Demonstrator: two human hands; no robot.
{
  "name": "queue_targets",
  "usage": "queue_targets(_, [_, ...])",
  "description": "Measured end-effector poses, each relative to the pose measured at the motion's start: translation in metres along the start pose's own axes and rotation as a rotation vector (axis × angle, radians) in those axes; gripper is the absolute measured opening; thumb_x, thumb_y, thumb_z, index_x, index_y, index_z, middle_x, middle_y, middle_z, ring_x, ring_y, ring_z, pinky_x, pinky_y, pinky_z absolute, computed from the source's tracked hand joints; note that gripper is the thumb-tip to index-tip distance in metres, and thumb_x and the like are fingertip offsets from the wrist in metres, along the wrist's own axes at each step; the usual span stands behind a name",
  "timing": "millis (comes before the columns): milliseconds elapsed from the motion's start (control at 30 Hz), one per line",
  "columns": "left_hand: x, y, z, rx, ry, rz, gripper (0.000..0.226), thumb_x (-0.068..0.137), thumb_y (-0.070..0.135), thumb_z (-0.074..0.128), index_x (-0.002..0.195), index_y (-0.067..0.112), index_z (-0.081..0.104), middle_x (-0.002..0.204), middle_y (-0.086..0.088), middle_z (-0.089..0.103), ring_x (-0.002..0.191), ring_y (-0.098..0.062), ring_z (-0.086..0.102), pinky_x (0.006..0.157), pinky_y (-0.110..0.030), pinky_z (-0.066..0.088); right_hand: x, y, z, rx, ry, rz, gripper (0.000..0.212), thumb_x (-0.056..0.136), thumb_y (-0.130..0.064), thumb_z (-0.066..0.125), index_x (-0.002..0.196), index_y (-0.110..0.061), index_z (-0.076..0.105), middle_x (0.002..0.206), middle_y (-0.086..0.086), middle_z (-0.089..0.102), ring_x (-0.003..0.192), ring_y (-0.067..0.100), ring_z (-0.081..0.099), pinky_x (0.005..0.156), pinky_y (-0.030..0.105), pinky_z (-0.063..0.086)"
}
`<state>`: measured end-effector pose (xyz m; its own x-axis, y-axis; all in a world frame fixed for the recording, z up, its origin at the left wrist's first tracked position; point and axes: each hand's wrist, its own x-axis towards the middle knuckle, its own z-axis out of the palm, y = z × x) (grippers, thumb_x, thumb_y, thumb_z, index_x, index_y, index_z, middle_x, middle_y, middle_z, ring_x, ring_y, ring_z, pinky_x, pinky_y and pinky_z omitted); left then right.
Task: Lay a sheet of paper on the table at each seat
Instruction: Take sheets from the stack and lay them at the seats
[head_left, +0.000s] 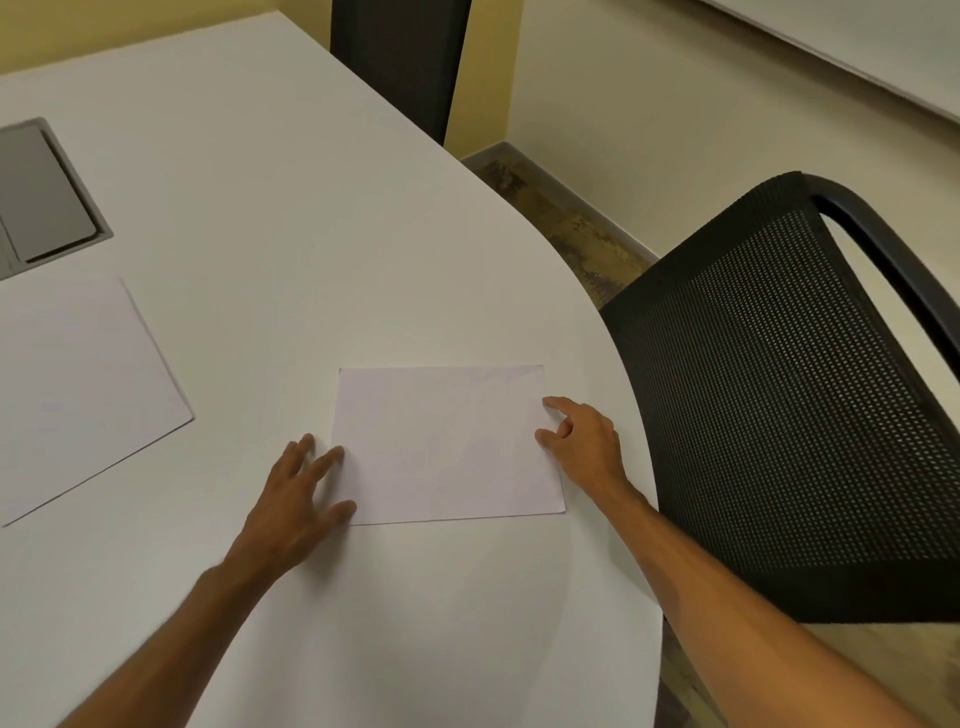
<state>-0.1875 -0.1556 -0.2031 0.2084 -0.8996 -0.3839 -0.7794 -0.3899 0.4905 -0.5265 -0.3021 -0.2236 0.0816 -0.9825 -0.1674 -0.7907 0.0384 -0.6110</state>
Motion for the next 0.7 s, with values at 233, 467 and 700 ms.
queue_targets(233, [-0.001,0.004,0.0,-0.02,-0.005,-0.008,0.077,0.085,0.036,0.076,0.152,0.025,0.039,0.168,-0.004,0.012,0.155,-0.024,0.008,0.123,-0.046,0.022,0.0,0.005,0.0,-0.021,0.001,-0.009,0.049,0.088,-0.027,0.075,0.134,-0.026,0.061,0.079,-0.007,0.053,0.074,0.007,0.05,0.078,0.022,0.039])
queue_targets(467, [-0.005,-0.002,-0.001,-0.046,0.024,0.025,0.086,0.089,0.046,0.069,0.158,0.022,0.023,0.169,-0.002,0.011,0.156,-0.019,0.004,0.124,-0.041,0.016,-0.002,0.007,0.0,0.034,0.017,-0.01,0.054,0.087,-0.03,0.076,0.137,-0.023,0.058,0.082,-0.002,0.058,0.073,0.008,0.053,0.078,0.024,0.044])
queue_targets(700, [-0.022,0.006,-0.009,0.02,0.091,0.035,0.086,0.091,0.049,0.064,0.159,0.022,0.019,0.169,0.0,0.007,0.156,-0.018,0.003,0.124,-0.042,0.016,-0.013,-0.005,-0.008,0.062,0.032,-0.022,0.048,0.089,-0.028,0.073,0.133,-0.018,0.058,0.1,0.001,0.059,0.087,0.014,0.057,0.074,0.022,0.047])
